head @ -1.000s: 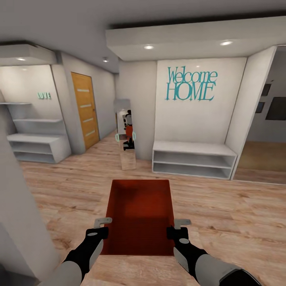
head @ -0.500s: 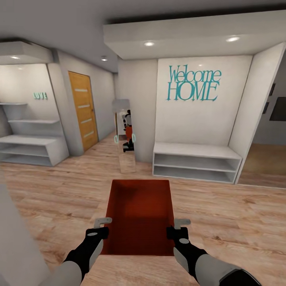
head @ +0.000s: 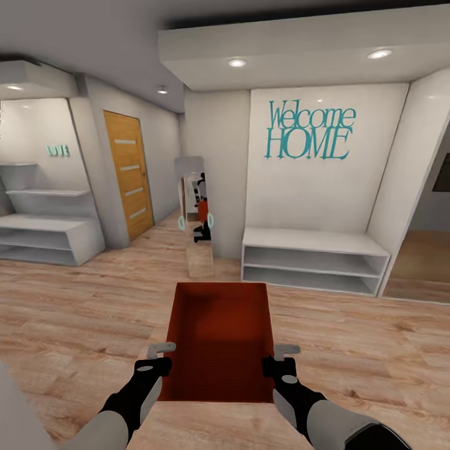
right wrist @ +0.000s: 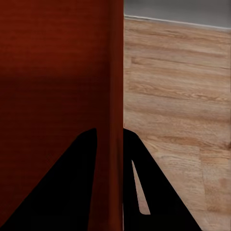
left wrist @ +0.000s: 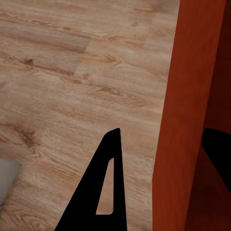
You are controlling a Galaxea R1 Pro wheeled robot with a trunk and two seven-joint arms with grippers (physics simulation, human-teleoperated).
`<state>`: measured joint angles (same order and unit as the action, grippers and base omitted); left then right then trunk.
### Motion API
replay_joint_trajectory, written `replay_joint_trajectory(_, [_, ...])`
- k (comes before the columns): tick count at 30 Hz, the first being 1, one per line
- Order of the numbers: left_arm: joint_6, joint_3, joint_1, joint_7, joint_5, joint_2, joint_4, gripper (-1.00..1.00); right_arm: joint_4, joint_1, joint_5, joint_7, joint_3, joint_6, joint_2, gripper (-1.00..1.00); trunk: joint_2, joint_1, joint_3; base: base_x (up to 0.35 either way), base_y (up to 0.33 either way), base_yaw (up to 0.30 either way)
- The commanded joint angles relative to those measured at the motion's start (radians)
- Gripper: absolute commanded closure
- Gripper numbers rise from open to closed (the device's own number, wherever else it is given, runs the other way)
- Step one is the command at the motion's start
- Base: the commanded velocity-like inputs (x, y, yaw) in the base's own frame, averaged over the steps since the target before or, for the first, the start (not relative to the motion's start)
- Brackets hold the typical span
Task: Move the two storage containers from the living room to the garage. In the garage, place one container on the floor and stack the other container on top of it (either order is fine).
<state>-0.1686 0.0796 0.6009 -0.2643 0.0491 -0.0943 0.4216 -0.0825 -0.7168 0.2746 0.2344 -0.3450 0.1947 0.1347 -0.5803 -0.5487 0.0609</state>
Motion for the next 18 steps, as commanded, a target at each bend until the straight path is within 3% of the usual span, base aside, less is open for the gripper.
replay_joint_trajectory(1, [-0.006,0.008,0.0,-0.001,0.009,-0.001,0.002,1.0,0.0,-0.002,0.006,0.002,0.011,0.005,0.0,1.0,-0.002,-0.001,0.002,0.322,0.0,0.136])
replay_joint_trajectory(18, [-0.006,0.008,0.0,-0.001,0.009,-0.001,0.002,1.0,0.0,-0.002,0.006,0.002,0.011,0.005,0.0,1.0,-0.002,-0.001,-0.006,0.322,0.0,0.238])
